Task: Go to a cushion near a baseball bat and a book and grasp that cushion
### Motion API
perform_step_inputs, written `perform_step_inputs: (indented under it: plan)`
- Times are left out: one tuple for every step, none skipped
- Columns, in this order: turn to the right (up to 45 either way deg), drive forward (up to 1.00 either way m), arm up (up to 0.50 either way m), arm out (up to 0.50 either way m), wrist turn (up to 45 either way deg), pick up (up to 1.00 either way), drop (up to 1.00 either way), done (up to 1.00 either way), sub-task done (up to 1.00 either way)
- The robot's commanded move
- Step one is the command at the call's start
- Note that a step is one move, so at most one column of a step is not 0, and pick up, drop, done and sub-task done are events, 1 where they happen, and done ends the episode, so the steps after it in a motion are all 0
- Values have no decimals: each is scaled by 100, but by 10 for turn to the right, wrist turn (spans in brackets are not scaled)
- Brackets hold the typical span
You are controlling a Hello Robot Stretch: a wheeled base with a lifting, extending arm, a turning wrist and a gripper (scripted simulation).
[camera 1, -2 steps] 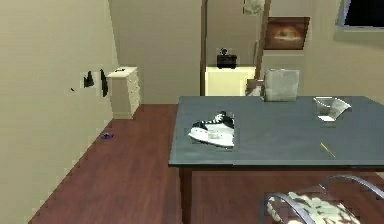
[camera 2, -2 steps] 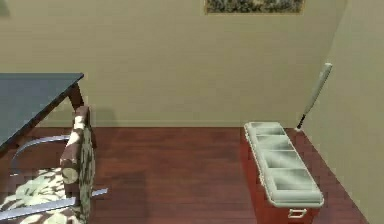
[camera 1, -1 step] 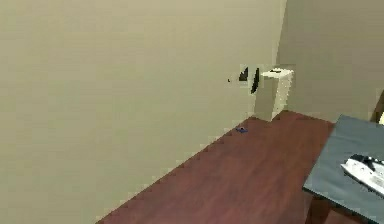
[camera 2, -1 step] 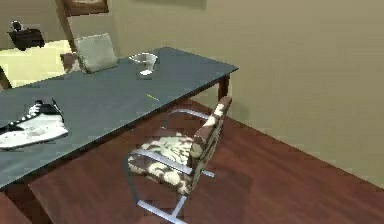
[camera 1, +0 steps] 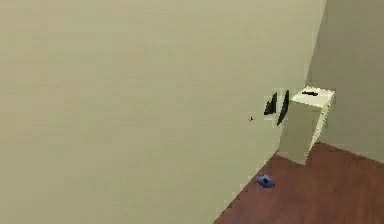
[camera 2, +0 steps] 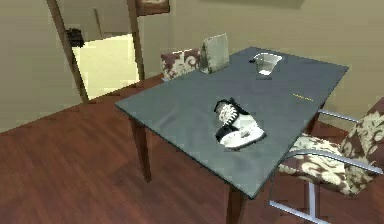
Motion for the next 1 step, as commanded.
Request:
perform_step_inputs:
  plan:
    - [-180, 0, 0, 0, 0, 0, 0, 0, 0]
